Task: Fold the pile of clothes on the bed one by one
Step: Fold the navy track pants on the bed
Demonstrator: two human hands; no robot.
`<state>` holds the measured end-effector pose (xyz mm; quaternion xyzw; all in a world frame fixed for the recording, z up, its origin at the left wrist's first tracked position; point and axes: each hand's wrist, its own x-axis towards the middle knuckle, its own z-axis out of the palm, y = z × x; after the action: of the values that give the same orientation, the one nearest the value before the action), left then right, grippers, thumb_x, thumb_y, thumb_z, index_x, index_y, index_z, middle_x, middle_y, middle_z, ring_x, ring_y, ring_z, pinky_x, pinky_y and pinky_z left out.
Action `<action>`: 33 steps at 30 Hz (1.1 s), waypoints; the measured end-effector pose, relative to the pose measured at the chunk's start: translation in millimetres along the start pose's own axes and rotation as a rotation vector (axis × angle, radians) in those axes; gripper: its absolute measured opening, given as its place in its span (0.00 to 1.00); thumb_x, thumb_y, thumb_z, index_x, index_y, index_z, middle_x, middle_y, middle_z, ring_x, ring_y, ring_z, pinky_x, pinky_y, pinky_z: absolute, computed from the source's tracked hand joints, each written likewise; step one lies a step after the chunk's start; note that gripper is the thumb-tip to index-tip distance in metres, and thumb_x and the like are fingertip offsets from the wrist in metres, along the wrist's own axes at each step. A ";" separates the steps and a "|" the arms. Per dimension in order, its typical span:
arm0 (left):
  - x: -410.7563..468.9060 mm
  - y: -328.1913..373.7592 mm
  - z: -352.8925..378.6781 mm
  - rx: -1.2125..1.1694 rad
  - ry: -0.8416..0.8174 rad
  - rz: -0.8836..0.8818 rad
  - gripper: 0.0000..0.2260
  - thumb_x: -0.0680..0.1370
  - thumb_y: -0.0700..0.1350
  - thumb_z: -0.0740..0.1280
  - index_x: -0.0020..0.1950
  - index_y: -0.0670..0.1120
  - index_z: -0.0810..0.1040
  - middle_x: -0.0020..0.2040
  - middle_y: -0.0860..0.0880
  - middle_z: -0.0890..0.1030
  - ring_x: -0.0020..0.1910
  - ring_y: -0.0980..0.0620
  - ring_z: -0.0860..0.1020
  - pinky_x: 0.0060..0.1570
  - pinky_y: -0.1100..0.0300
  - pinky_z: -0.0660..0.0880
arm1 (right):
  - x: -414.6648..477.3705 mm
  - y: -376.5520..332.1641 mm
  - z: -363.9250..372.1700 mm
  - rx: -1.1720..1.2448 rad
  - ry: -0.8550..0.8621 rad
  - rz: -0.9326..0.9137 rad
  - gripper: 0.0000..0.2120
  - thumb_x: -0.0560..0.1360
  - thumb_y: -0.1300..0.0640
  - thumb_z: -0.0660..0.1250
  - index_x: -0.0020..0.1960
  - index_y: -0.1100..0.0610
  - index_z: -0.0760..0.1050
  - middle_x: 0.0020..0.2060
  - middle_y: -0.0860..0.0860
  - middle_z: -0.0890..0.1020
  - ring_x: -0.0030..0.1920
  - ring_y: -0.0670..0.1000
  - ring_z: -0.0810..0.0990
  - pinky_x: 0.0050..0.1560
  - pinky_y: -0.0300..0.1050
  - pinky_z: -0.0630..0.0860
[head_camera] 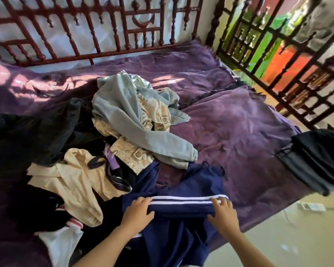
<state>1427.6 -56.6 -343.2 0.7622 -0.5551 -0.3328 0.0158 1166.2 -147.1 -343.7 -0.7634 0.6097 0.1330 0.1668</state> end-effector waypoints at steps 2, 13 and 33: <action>13.4 10.7 7.9 0.012 -0.038 -0.020 0.26 0.79 0.53 0.60 0.75 0.50 0.57 0.72 0.50 0.62 0.70 0.49 0.63 0.64 0.57 0.65 | 22.0 11.1 8.9 -0.062 -0.022 -0.038 0.41 0.35 0.48 0.82 0.49 0.53 0.82 0.47 0.58 0.82 0.45 0.60 0.83 0.32 0.53 0.79; 44.2 14.7 34.8 0.031 -0.108 -0.154 0.17 0.78 0.49 0.61 0.66 0.50 0.68 0.63 0.52 0.74 0.63 0.49 0.70 0.57 0.57 0.69 | 56.7 16.1 16.9 -0.071 -0.179 -0.102 0.16 0.78 0.51 0.58 0.65 0.50 0.69 0.65 0.51 0.69 0.66 0.55 0.67 0.62 0.48 0.63; -61.5 -33.3 -8.1 -0.390 0.244 -0.389 0.14 0.76 0.48 0.66 0.33 0.55 0.65 0.40 0.51 0.77 0.48 0.47 0.78 0.40 0.57 0.68 | 24.8 -118.6 -57.8 0.415 0.056 -0.212 0.04 0.80 0.56 0.56 0.52 0.54 0.68 0.42 0.54 0.80 0.50 0.60 0.78 0.59 0.52 0.68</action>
<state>1449.7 6.1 -319.8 0.8711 -0.3184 -0.3357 0.1645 1287.4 -169.3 -290.3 -0.7758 0.5448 -0.0347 0.3164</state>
